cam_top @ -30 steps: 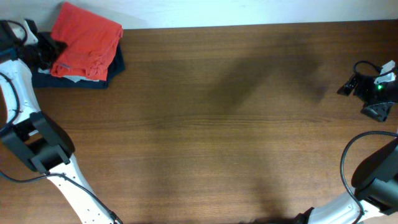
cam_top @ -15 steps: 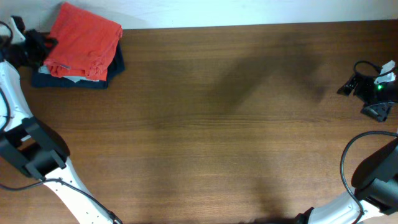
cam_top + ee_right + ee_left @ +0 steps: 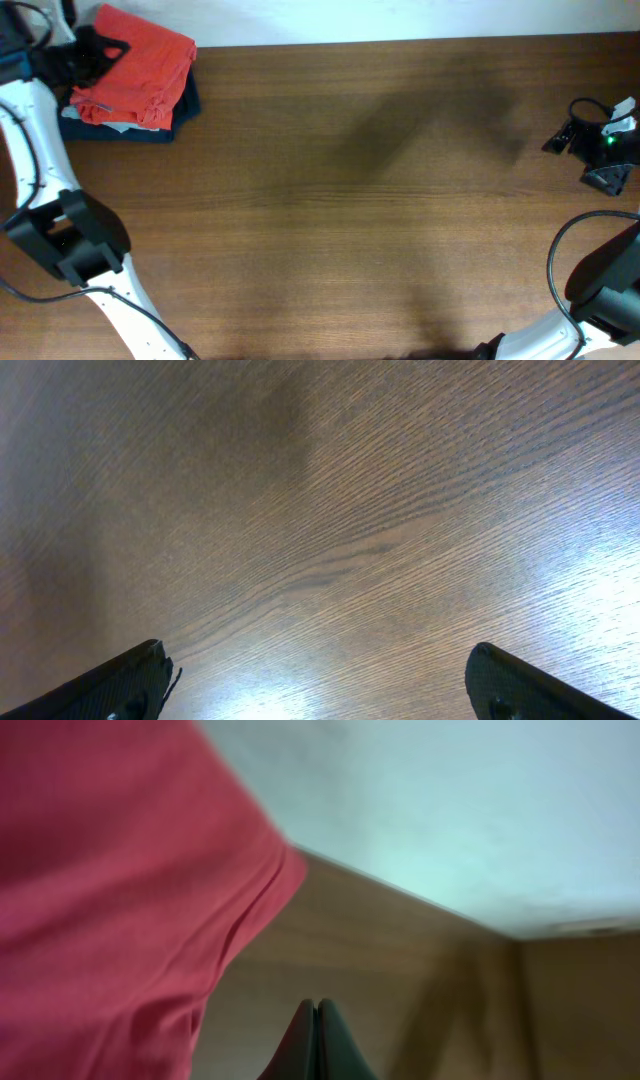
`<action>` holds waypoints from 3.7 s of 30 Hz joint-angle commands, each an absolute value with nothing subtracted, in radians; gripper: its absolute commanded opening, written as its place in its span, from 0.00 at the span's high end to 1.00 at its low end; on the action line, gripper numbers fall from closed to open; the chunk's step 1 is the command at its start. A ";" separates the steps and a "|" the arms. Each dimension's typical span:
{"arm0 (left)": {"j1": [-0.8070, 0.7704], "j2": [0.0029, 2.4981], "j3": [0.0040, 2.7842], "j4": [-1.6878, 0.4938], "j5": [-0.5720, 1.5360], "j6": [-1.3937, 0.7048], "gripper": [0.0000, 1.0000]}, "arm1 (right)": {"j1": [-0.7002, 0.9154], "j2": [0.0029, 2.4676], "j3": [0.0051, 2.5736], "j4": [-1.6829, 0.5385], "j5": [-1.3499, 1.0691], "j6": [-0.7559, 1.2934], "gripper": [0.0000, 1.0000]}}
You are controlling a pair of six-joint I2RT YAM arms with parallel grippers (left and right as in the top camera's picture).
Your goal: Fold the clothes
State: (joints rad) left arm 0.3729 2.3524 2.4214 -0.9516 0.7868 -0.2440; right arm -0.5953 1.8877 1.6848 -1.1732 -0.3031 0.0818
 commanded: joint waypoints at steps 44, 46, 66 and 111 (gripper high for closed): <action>0.349 2.347 2.245 -0.443 0.749 -0.366 0.98 | -0.596 1.887 1.689 -1.171 -0.294 0.083 0.01; 0.349 2.360 2.244 -0.412 0.723 -0.366 0.98 | -0.596 1.887 1.689 -1.171 -0.294 0.083 0.01; 0.356 2.601 2.262 -0.223 0.795 -0.383 0.90 | -0.596 1.887 1.689 -1.171 -0.294 0.083 0.01; 0.368 2.122 2.374 -0.675 0.806 -0.568 0.01 | -0.596 1.887 1.689 -1.171 -0.294 0.083 0.01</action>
